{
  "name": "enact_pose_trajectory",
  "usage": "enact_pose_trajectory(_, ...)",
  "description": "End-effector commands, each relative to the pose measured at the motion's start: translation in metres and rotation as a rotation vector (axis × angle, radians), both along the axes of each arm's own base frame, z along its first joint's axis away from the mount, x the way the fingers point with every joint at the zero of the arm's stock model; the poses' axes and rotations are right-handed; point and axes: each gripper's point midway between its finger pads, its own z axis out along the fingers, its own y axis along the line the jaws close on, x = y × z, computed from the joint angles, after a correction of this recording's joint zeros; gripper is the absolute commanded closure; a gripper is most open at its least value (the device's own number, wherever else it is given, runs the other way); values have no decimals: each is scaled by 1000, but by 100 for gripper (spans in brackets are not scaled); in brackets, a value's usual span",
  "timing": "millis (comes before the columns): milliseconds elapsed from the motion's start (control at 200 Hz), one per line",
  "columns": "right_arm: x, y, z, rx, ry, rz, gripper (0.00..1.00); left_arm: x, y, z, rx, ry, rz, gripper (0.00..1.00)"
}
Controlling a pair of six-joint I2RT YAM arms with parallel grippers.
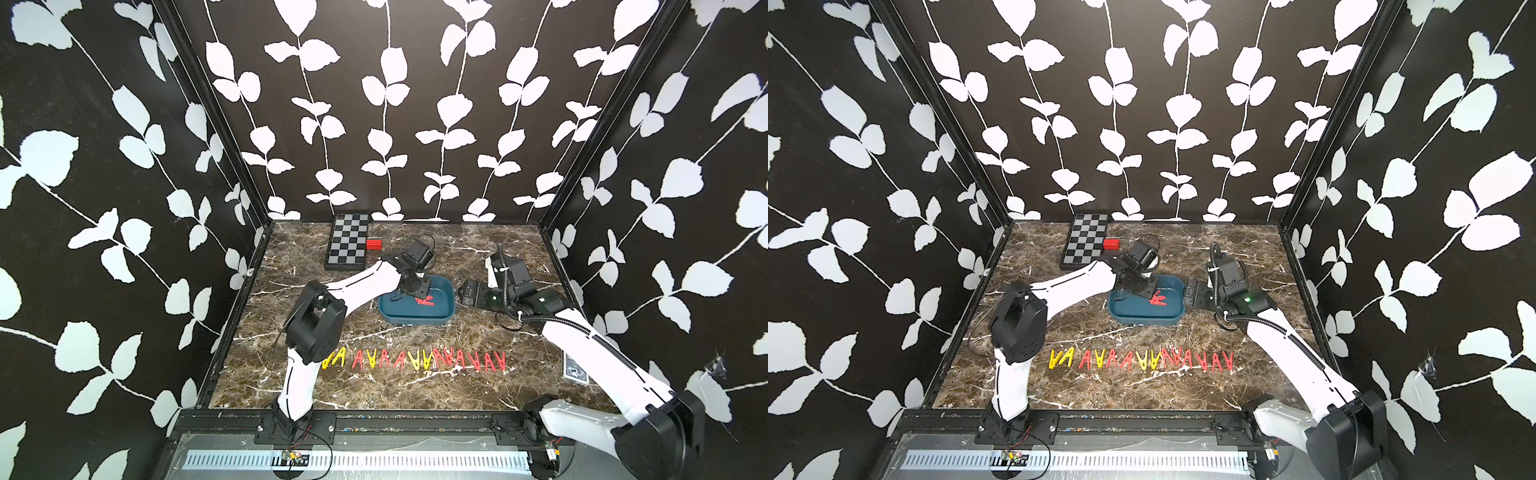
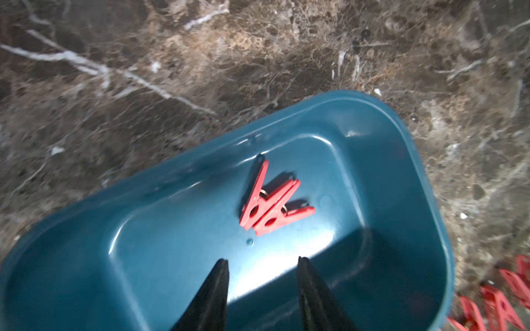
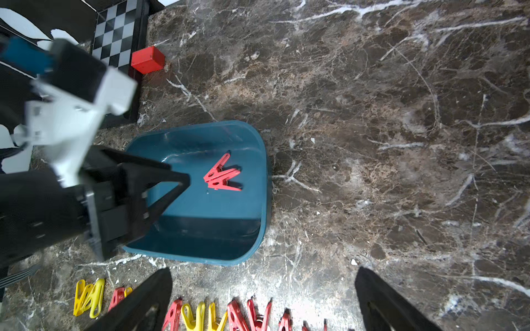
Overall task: Take the clothespins out of the storage box
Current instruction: Pick up the clothespin from the storage box.
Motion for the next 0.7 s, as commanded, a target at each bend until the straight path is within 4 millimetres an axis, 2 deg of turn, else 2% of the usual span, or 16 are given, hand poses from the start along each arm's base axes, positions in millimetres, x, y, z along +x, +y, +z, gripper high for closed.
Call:
enact_pose_trajectory(0, 0, -2, 6, 36, -31, -33, 1, 10, -5, 5, 26, -38, -20, 59)
enact_pose_trajectory(360, -4, -3, 7, 51, -27, -40, 1, 31, -21, -25, 84, -37, -59, 60)
enact_pose_trajectory(695, 0, 0, 5, 55, -20, -43, 1, 29, -18, -51, 152, -11, -89, 63)
